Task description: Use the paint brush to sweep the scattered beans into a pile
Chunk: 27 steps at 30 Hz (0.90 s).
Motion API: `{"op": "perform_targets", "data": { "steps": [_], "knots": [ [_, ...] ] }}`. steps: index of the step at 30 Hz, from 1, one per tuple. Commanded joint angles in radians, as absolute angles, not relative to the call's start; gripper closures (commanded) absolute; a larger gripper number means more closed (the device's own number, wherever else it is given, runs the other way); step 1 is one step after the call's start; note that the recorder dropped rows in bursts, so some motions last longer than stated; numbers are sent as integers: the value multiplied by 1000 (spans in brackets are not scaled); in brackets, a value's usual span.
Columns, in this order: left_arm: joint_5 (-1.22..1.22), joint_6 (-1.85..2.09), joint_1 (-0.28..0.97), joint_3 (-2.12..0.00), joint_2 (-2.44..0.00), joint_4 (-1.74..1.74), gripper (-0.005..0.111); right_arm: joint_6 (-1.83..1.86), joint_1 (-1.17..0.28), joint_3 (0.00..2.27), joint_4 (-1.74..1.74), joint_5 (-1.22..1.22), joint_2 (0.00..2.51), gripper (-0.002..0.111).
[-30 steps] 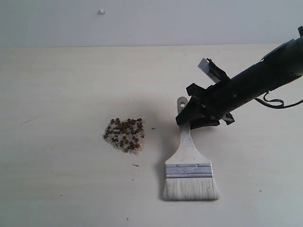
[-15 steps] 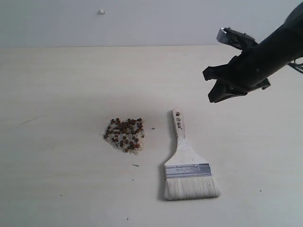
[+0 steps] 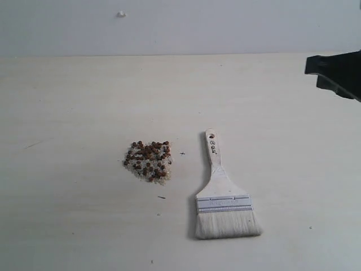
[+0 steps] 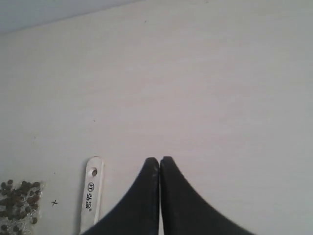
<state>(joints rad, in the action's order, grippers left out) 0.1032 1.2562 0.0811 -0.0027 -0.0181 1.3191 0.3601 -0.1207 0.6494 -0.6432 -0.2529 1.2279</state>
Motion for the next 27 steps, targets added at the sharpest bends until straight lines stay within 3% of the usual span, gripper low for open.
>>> {"op": "perform_targets", "data": {
  "steps": [1, 12, 20, 27],
  "knots": [
    [97, 1258, 83, 0, -12, 1319, 107, 341, -116, 559, -651, -239, 1026, 108],
    [97, 1258, 83, 0, -12, 1319, 107, 341, -116, 555, -655, -237, 777, 108],
    [97, 1258, 83, 0, -12, 1319, 107, 534, -111, 546, -650, -232, 703, 108],
    [97, 1258, 83, 0, -12, 1319, 107, 595, -78, 375, -640, -147, 375, 108]
  ]
}}
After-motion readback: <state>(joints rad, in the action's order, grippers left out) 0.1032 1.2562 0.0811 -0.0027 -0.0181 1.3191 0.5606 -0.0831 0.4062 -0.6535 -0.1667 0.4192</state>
